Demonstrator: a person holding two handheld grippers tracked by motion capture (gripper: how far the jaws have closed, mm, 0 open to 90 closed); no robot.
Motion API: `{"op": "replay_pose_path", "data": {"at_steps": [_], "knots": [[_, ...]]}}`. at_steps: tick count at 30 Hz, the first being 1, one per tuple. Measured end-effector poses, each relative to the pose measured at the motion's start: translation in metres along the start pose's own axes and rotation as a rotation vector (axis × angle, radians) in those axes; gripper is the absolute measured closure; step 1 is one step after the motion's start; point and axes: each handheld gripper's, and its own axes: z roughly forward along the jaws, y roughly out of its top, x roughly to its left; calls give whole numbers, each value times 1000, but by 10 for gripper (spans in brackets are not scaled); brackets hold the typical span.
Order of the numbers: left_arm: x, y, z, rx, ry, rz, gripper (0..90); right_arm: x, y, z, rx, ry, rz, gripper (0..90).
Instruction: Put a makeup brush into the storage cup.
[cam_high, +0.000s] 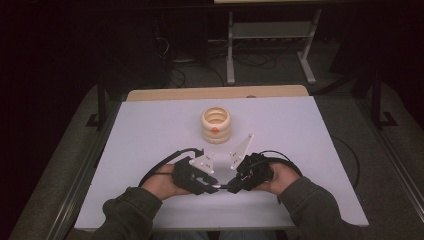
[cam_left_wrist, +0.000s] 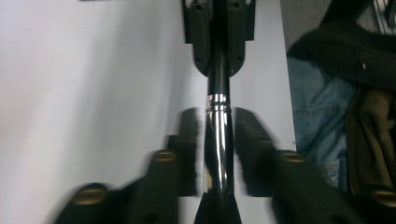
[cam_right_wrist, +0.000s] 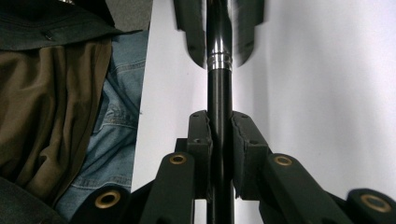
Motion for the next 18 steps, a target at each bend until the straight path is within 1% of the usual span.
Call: {"op": "replay_pose_path", "data": {"at_steps": [2, 3, 4, 5, 6, 7, 8, 9, 10, 11, 12, 13, 15, 17, 18], "knots": [[2, -5, -2, -6, 8, -12, 623, 1, -5, -2, -21, -8, 3, 783], [2, -6, -2, -6, 5, -25, 630, 1, -6, -3, -29, -7, 6, 783], [2, -7, -2, -7, 5, -26, 649, 1, -6, -4, -37, -10, 2, 783], [2, -7, -2, -3, 0, -20, 669, 2, -6, -5, -43, -13, 0, 783], [2, -7, -2, -3, 0, -20, 709, 2, -6, -4, -45, -17, -1, 783], [2, -6, -2, -1, -7, 1, 750, 1, -5, -4, -44, -20, -3, 782], [2, -6, -2, 6, -3, 7, 756, 1, -5, -3, -42, -24, -3, 780], [2, -6, -2, 12, -4, 3, 765, 1, -5, -2, -42, -29, 5, 763], [2, -6, -2, 12, -4, 3, 768, 0, -5, -2, -42, -49, 11, 737], [4, -6, -1, 37, -1, 1, 769, 0, -5, -2, -48, -55, 30, 684], [4, -6, -1, 37, -1, 1, 770, 0, -5, -2, -48, -55, 30, 684], [4, -7, 0, 47, 11, -3, 771, -1, -4, -2, -46, -69, 37, 666], [4, -6, 1, 57, 3, -3, 772, 0, -2, 0, -26, -73, 33, 663], [3, -4, 1, 76, 8, 12, 772, 1, 0, 1, -3, -81, 29, 668], [3, -4, 2, 79, 8, 13, 773, 2, 1, 3, 7, -83, 26, 674]]}}
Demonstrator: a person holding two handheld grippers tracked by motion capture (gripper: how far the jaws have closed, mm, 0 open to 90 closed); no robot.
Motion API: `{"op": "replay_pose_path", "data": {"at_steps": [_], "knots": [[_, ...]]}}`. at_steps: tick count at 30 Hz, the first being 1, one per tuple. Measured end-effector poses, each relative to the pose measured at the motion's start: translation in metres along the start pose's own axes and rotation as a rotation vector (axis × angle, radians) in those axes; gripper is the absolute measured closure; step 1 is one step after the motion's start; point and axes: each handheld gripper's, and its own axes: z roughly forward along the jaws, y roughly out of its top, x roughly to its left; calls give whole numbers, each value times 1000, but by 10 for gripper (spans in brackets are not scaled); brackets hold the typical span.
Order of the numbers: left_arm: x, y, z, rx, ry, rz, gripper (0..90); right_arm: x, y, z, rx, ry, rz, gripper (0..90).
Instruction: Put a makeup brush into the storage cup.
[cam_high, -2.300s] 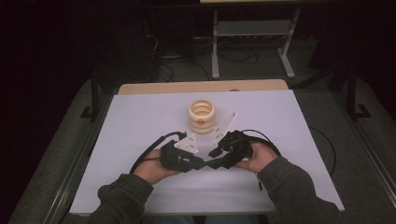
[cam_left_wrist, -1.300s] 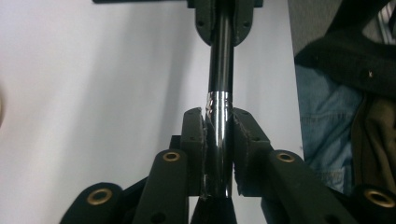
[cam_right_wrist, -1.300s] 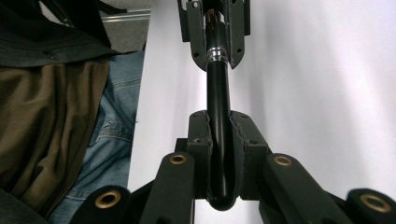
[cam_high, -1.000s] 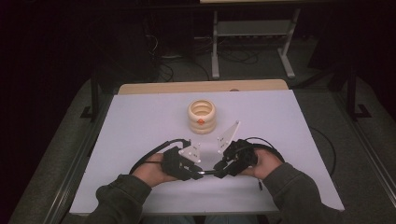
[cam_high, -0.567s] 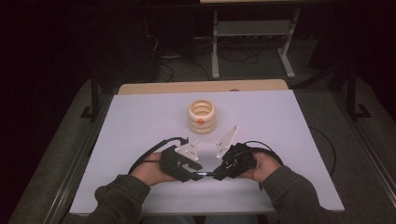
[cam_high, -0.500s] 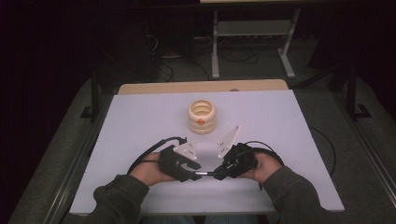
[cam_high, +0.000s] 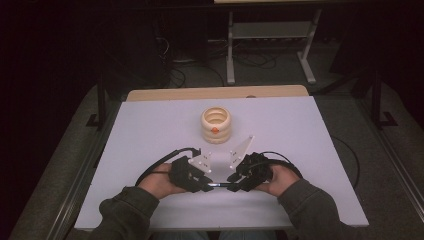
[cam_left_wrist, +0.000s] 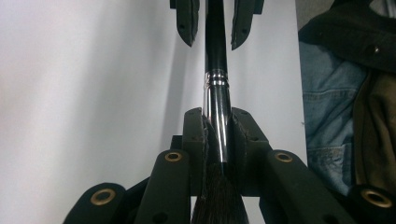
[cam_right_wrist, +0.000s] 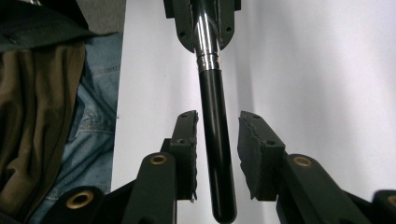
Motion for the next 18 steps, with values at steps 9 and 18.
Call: {"op": "replay_pose_path", "data": {"at_steps": [9, 18], "knots": [[3, -3, -4, -65, -1, -24, 731, 4, 0, 5, -4, -1, -32, 783], [10, -21, -12, -156, 0, -111, 562, 2, -13, -3, -99, -10, -2, 784]]}}
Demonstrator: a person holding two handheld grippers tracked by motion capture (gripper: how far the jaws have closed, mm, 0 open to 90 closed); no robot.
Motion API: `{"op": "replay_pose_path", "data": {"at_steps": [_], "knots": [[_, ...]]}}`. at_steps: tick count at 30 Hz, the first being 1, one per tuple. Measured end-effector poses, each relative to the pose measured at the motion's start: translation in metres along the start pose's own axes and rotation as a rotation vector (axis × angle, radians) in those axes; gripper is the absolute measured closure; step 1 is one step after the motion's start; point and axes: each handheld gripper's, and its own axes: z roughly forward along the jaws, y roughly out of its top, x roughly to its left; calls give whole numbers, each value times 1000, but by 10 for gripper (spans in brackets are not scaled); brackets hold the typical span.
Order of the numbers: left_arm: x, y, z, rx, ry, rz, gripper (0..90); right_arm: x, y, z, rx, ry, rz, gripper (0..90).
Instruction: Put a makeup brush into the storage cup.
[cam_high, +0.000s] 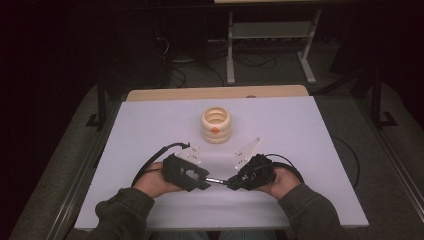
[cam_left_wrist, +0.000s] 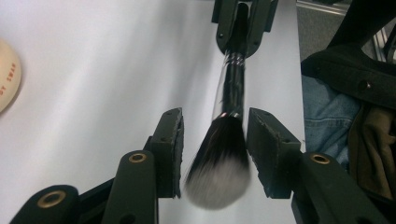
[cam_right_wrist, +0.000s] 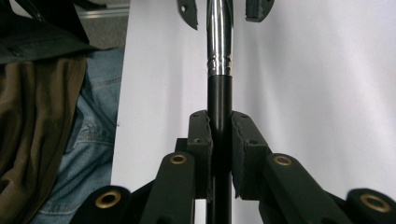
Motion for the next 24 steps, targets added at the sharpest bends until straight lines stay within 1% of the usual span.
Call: {"op": "replay_pose_path", "data": {"at_steps": [4, 5, 6, 7, 8, 12, 13, 14, 15, 16, 17, 18, 20, 21, 22, 23, 24], "knots": [[0, 1, 1, -9, -5, -1, 608, 1, 1, 2, 1, -4, -10, 784], [-1, 2, 1, -17, -16, 3, 634, 2, 3, 4, 0, -5, -22, 784], [-1, 2, 1, -17, -16, 3, 684, 2, 3, 4, 0, -5, -22, 784], [-1, 2, 1, -17, -16, 3, 684, 2, 4, 4, 0, -11, -24, 784], [0, 2, 0, -7, -31, 17, 736, 1, 4, 6, 0, -16, -22, 783], [0, 2, 0, 8, -40, 18, 764, 1, 4, 7, 8, -18, -26, 778], [0, 4, 0, 20, -43, 12, 764, 1, 5, 8, 15, -22, -27, 769], [0, 5, 0, 25, -32, 6, 774, 0, 8, 12, 35, -52, -9, 706], [-1, 7, 0, 43, -22, 17, 774, 0, 8, 12, 35, -52, -9, 706], [-1, 9, 0, 46, -17, 26, 775, 0, 10, 13, 39, -50, 0, 703], [-3, 11, 1, 62, -8, 29, 775, 1, 13, 14, 44, -47, 1, 702], [-4, 13, 1, 79, 2, 34, 775, 2, 16, 15, 52, -57, -4, 695], [-5, 16, 3, 102, 9, 36, 776, 3, 22, 17, 63, -62, -10, 694], [-5, 18, 4, 123, 13, 44, 776, 3, 25, 17, 67, -66, -22, 694], [-5, 18, 4, 123, 13, 44, 776, 3, 25, 17, 67, -66, -22, 694], [-6, 20, 6, 140, 21, 49, 776, 3, 28, 18, 75, -67, -29, 694], [-6, 20, 7, 148, 22, 52, 777, 5, 34, 20, 82, -72, -39, 697]]}}
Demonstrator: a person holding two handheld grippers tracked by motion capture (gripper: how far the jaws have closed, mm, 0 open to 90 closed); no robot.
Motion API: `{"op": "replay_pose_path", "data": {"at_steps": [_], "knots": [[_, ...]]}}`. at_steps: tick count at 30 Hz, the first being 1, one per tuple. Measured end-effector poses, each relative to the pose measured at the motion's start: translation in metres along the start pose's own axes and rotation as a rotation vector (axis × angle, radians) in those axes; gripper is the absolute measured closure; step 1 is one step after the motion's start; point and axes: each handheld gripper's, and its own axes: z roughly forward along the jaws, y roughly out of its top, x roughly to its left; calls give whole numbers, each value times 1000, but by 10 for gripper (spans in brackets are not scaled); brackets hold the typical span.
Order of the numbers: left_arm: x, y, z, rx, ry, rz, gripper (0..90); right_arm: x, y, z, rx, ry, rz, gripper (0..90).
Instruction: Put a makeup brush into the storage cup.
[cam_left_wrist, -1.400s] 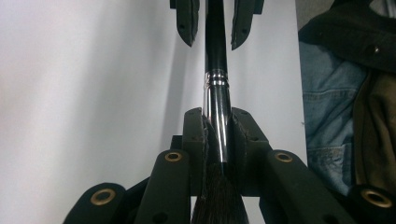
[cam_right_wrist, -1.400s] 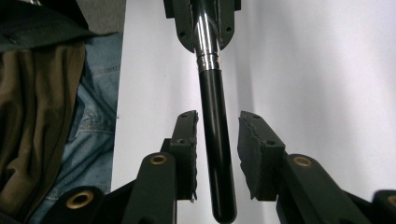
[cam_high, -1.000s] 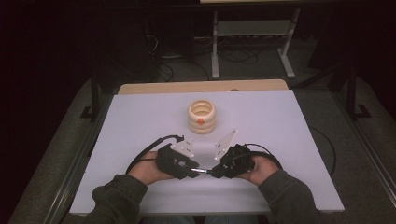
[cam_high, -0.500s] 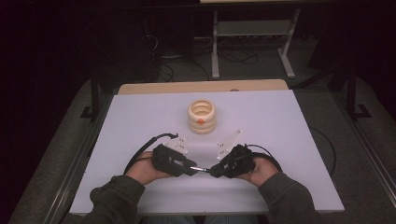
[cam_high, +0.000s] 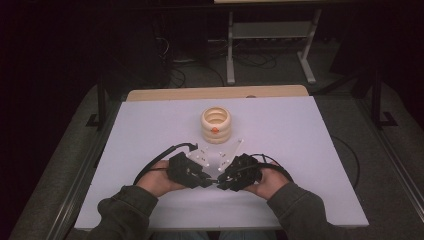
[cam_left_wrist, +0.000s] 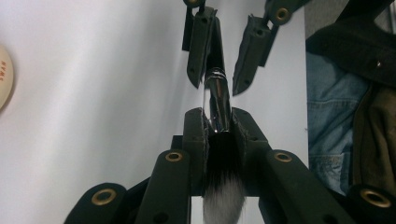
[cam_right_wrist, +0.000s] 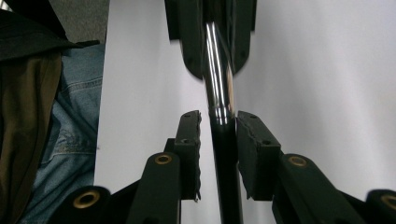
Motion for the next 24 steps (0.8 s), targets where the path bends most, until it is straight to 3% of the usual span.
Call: {"op": "replay_pose_path", "data": {"at_steps": [7, 9, 11, 12, 17, 24], "knots": [[-3, 2, 4, 1, -5, -2, 776, 2, 7, 5, 18, -11, -23, 755], [-3, 0, 0, -11, -17, -4, 711, 1, 5, 4, -10, 48, -13, 776], [-3, -1, -1, -15, -14, -10, 669, 1, 5, 4, -10, 48, -13, 776], [-2, -3, -7, -28, 0, -26, 618, 0, 0, 5, -10, 59, 1, 776], [1, -13, -17, -65, 22, -62, 553, -4, -14, 6, -44, 79, 55, 776], [2, -25, -24, -105, 47, -105, 520, -12, -29, -5, -132, 77, 138, 776]]}}
